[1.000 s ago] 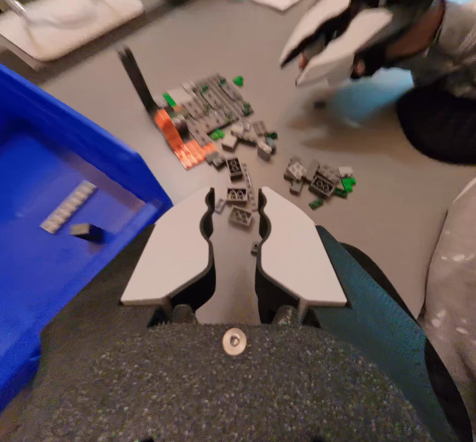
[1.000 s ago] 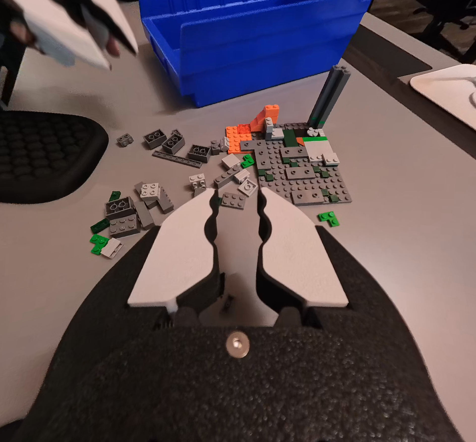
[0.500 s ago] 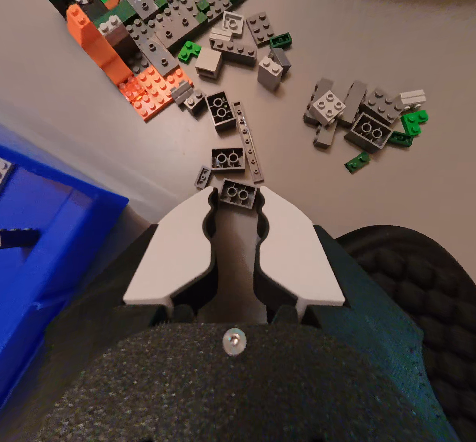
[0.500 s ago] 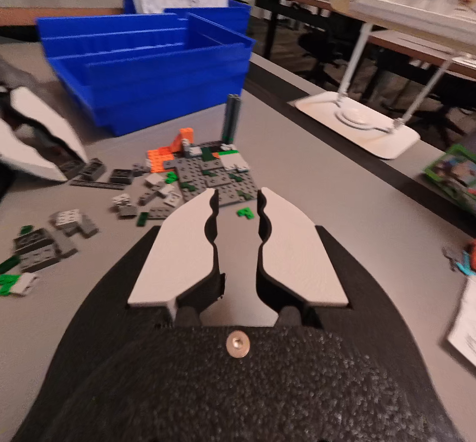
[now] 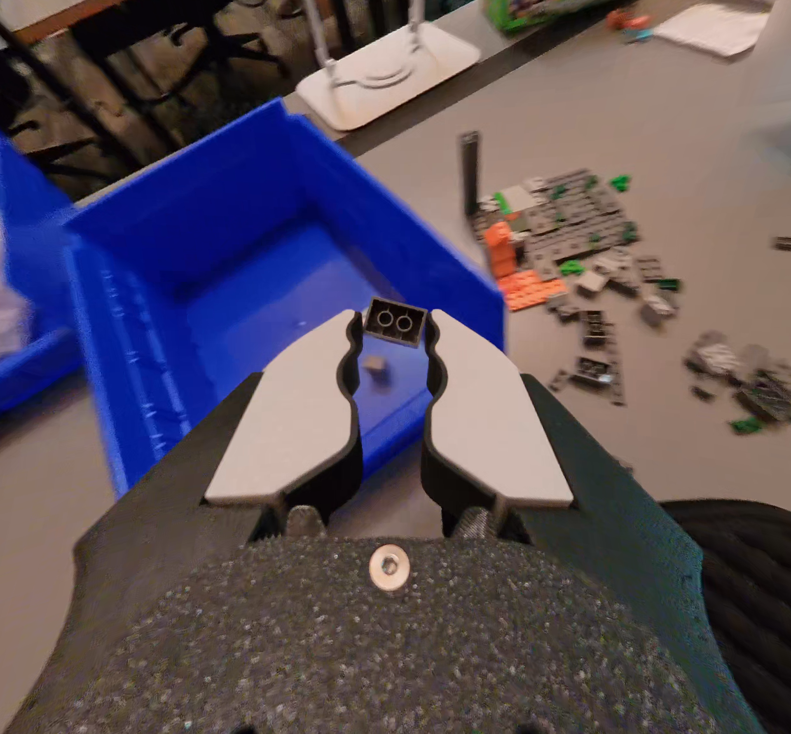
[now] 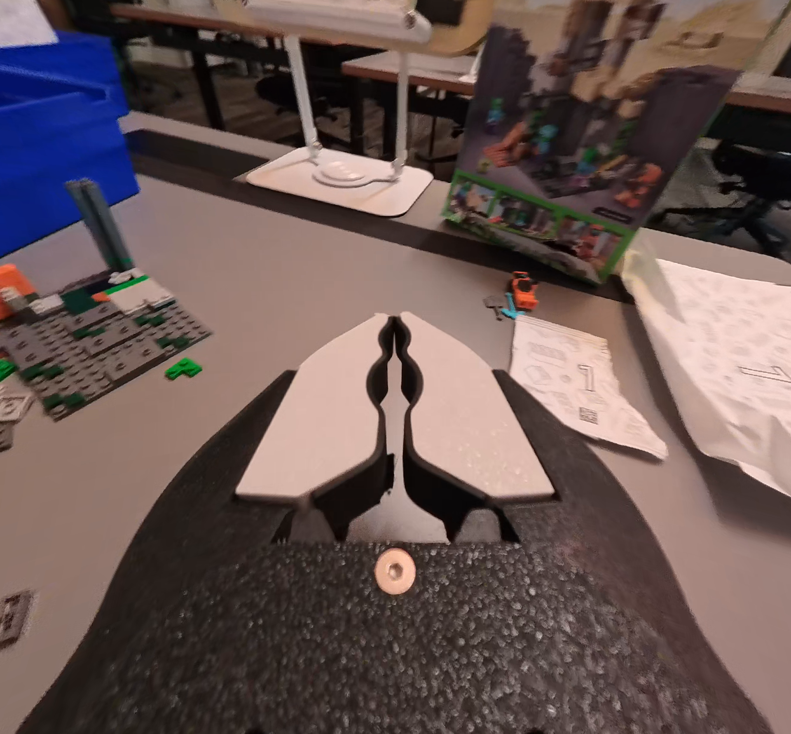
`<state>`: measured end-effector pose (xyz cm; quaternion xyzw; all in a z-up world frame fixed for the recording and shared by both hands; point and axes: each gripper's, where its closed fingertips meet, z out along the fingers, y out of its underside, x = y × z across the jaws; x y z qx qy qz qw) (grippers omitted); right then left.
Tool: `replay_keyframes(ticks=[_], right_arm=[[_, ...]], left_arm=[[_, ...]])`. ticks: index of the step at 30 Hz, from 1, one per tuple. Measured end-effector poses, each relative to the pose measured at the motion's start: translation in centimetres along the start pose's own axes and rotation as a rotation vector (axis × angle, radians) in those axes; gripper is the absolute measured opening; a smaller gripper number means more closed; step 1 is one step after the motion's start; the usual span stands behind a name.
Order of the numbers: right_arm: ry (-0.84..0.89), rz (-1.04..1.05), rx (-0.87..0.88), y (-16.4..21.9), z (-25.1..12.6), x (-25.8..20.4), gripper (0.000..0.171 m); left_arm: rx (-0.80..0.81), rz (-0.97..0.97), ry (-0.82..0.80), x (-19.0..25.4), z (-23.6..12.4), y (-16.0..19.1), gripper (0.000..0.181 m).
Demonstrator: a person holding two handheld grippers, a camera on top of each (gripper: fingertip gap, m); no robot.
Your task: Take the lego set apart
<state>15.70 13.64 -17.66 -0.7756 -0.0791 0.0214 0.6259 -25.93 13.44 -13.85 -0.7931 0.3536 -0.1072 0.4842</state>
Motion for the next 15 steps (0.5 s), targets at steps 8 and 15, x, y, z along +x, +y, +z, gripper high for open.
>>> replay_keyframes(ticks=[8,15], right_arm=[[0.058,0.021,0.015,0.3,-0.3,1.8,0.0],[0.018,-0.001,0.01,0.2,-0.1,0.8,0.0]], left_arm=[[-0.225,-0.012,-0.102,-4.3,3.2,3.9,0.028],[-0.26,-0.001,-0.043,-2.3,3.2,5.4,0.052]])
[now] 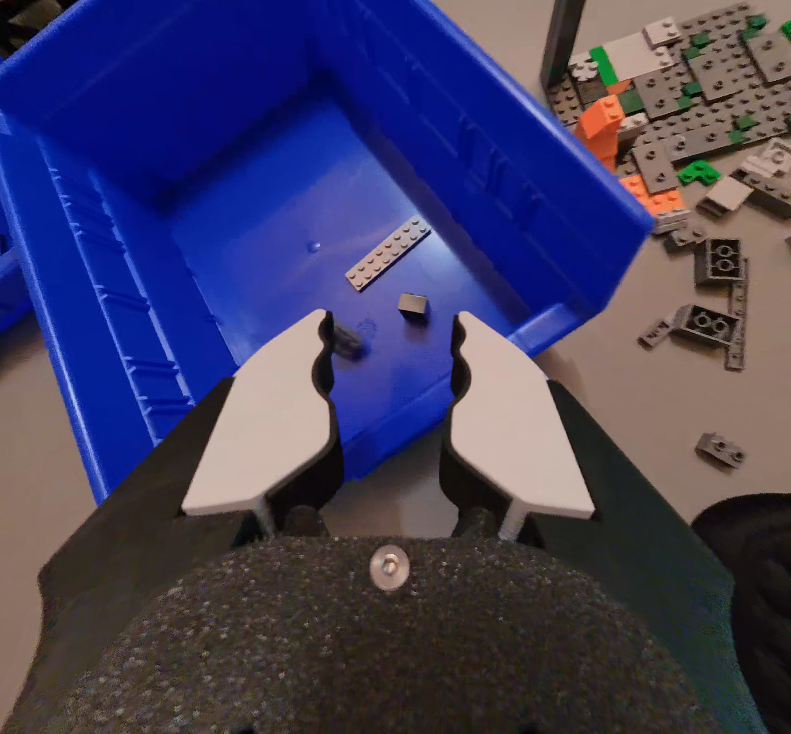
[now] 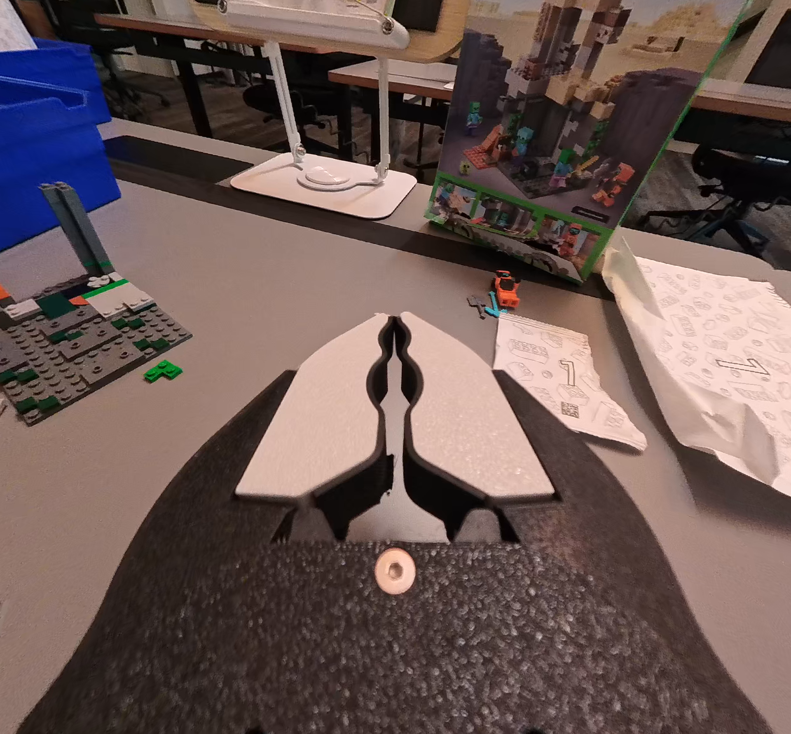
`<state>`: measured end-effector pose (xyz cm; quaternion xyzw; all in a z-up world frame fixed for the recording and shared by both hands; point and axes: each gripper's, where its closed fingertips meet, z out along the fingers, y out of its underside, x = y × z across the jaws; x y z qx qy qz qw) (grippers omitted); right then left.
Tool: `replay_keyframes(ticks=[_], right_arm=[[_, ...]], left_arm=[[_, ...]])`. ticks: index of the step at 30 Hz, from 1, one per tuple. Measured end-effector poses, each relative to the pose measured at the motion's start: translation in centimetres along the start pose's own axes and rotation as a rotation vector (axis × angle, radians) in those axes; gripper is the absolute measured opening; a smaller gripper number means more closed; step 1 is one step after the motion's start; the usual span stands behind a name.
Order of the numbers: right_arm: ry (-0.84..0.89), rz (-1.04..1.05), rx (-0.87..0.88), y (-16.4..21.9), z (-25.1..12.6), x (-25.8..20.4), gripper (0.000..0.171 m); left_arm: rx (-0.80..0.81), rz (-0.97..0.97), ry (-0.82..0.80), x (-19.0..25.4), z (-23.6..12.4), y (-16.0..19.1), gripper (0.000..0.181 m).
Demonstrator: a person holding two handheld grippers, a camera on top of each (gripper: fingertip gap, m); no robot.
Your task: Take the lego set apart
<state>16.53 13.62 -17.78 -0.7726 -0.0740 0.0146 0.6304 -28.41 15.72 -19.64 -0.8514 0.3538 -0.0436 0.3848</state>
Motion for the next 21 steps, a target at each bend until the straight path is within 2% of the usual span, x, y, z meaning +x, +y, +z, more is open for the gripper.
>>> replay_keyframes(ticks=[2,4,5,10,15,18,21], right_arm=[[-0.01,-0.001,-0.002,0.0,0.1,-0.2,0.0],[-0.018,-0.006,-0.002,0.0,0.1,-0.4,0.0],[-0.022,-0.007,-0.003,0.0,0.1,-0.5,0.0],[-0.055,-0.017,-0.006,0.1,0.3,-1.2,0.001],[-0.028,-0.031,0.004,0.0,0.2,-0.8,0.001],[-0.01,-0.007,-0.01,0.3,0.2,-0.2,0.001],[-0.011,0.002,-0.007,0.3,0.1,0.0,0.002]], left_arm=[[0.014,0.013,0.045,1.4,-1.0,0.0,0.051],[0.034,0.049,0.225,5.4,-2.5,0.1,0.032],[0.027,0.076,0.302,7.3,-3.3,0.5,0.029],[-0.125,0.214,0.518,14.3,-3.5,4.9,0.043],[-0.189,0.223,0.552,16.4,-1.7,6.9,0.033],[-0.206,0.253,0.544,16.7,-1.5,7.0,0.017],[-0.183,0.322,0.503,16.6,-1.6,6.5,0.017]])
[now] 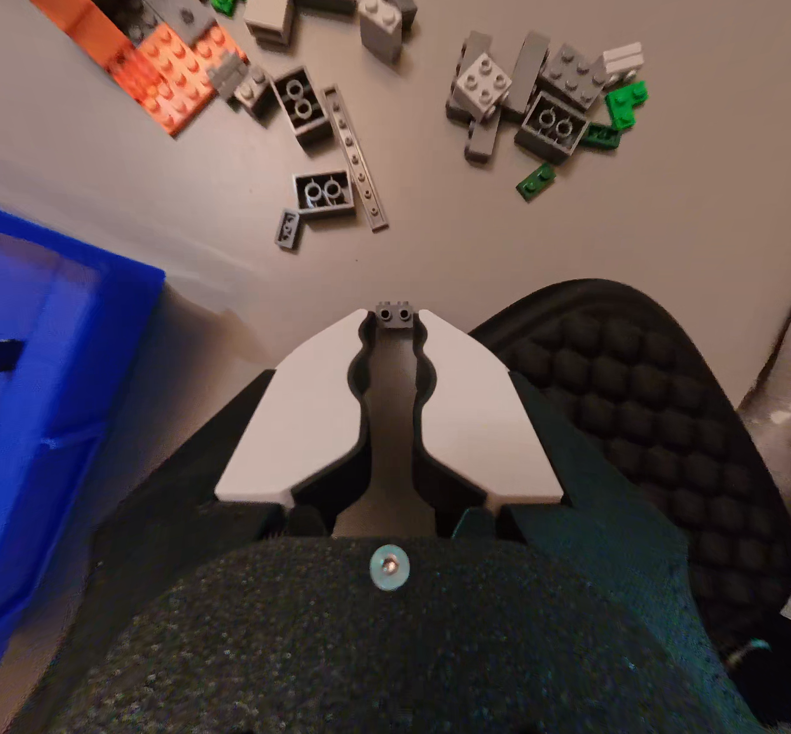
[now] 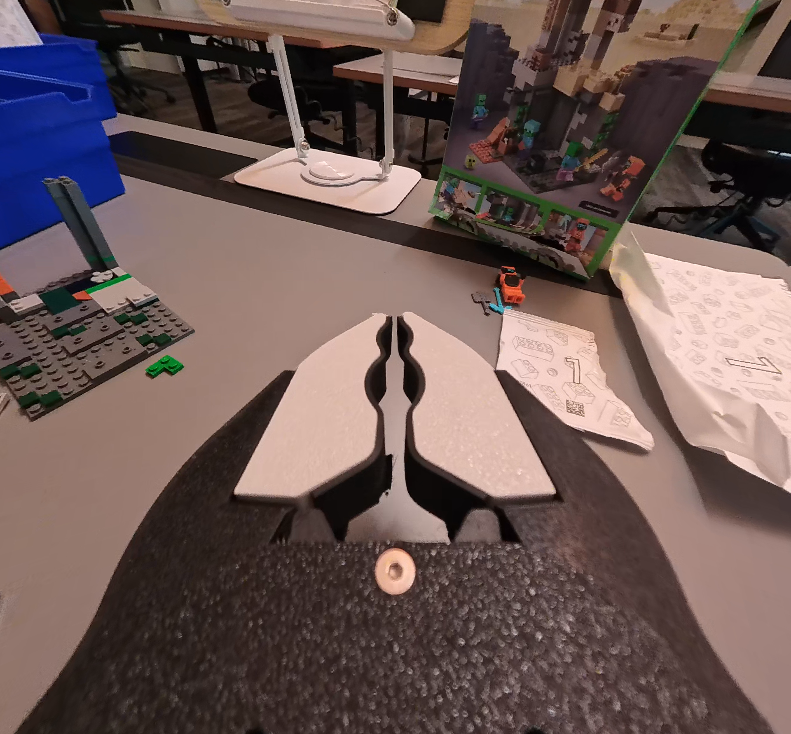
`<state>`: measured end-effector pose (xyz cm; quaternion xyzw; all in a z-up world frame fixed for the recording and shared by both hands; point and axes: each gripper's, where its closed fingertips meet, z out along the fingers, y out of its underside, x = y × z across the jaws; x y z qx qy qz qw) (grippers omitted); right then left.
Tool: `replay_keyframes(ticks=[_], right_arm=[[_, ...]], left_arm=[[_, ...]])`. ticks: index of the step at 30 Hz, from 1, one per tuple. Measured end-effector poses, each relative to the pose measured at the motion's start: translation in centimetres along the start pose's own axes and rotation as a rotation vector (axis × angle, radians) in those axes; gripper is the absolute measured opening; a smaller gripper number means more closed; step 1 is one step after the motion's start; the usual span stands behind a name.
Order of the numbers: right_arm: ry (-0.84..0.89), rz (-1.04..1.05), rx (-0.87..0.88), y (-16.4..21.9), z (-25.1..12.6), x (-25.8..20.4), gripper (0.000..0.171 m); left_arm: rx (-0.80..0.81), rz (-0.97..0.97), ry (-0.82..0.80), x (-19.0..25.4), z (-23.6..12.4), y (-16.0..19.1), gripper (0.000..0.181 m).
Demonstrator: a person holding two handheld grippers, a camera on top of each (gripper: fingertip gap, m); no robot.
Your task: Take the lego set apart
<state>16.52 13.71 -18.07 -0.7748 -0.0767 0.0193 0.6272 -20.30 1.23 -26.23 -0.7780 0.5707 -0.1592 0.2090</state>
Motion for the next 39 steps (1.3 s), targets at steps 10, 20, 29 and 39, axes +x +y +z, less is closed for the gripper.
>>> replay_keyframes(ticks=[10,20,29,39], right_arm=[[-0.017,-0.008,-0.008,0.1,0.1,-0.4,0.002],[-0.034,-0.011,-0.021,0.4,0.3,-0.7,0.003],[-0.053,-0.018,-0.024,0.4,0.3,-1.2,0.003],[-0.069,-0.015,-0.028,0.3,0.3,-1.4,0.004]], left_arm=[[0.229,-0.216,-0.45,-12.1,-8.7,-2.1,0.016],[0.283,-0.146,-0.413,-9.8,-6.6,-5.1,0.033],[0.119,-0.003,-0.155,-2.3,0.1,-6.4,0.039],[0.033,-0.088,-0.087,-2.2,3.3,-4.7,0.036]])
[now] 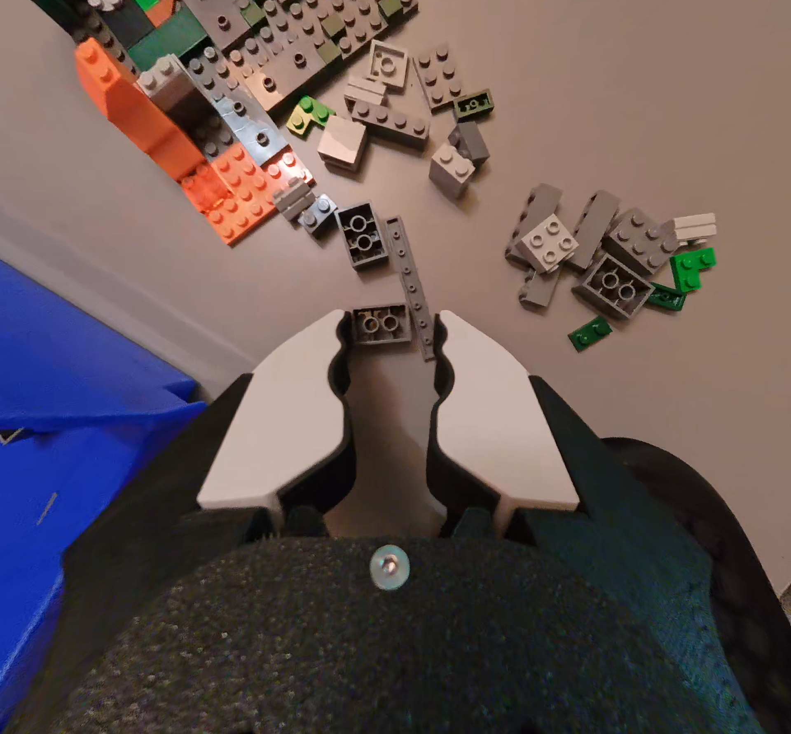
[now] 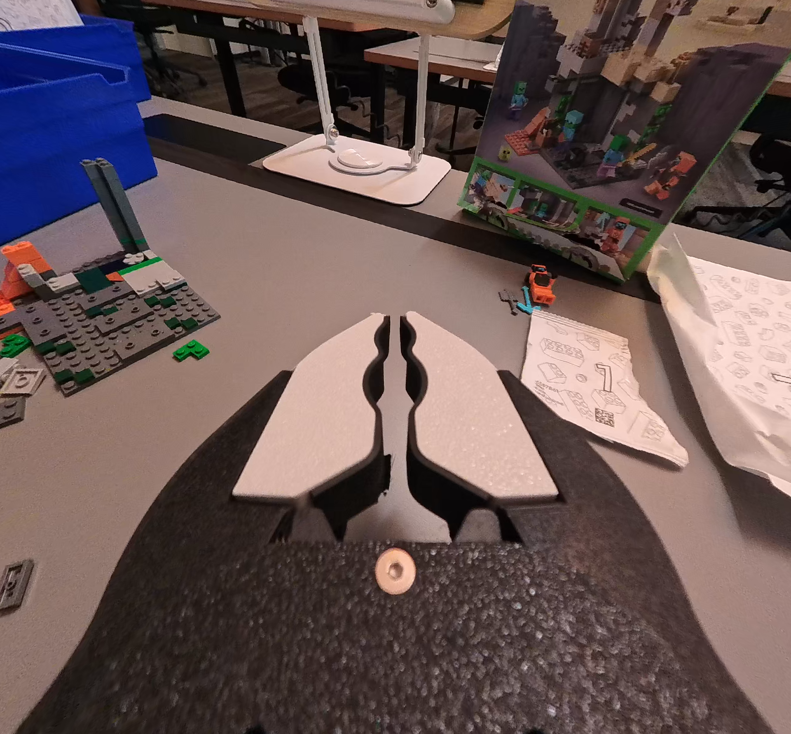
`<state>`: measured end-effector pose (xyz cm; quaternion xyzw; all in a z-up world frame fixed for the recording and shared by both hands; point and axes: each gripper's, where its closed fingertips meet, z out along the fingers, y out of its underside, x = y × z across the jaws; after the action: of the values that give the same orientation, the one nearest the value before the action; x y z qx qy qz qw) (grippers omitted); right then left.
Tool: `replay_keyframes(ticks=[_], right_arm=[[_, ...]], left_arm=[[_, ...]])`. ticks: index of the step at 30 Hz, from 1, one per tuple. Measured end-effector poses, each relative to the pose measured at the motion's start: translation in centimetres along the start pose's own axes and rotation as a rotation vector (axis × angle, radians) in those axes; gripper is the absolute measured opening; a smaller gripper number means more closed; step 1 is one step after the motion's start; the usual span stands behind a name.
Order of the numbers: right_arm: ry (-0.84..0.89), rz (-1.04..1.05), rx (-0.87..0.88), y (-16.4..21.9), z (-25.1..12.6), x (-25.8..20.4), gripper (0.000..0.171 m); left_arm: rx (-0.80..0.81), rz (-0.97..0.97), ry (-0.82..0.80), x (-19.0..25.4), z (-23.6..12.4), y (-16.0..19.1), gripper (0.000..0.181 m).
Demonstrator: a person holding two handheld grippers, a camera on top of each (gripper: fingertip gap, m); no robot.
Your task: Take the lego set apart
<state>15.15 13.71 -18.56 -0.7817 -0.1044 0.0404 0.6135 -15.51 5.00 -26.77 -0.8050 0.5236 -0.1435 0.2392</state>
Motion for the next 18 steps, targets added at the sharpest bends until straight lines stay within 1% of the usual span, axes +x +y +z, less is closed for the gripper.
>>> replay_keyframes(ticks=[1,5,8,9,15,18], right_arm=[[-0.001,-0.001,-0.001,0.0,0.0,0.0,0.004],[-0.008,0.0,-0.007,0.2,0.1,-0.2,0.004],[-0.009,-0.002,-0.006,0.1,0.0,-0.2,0.004],[-0.009,0.0,-0.005,0.1,0.0,-0.1,0.004],[-0.018,-0.001,-0.01,0.2,0.2,-0.4,0.004],[-0.022,-0.005,-0.009,0.2,0.2,-0.5,0.004]], left_arm=[[0.0,0.004,0.008,0.2,0.0,0.0,0.033],[-0.022,0.013,0.006,0.2,-0.1,0.1,0.033],[-0.002,0.031,-0.009,0.3,-0.4,-0.2,0.031],[0.029,0.031,-0.015,0.2,-0.8,-0.6,0.025],[0.09,0.052,-0.087,-0.7,-4.8,-1.3,0.025],[0.146,0.038,-0.163,-2.6,-7.5,-1.9,0.025]])
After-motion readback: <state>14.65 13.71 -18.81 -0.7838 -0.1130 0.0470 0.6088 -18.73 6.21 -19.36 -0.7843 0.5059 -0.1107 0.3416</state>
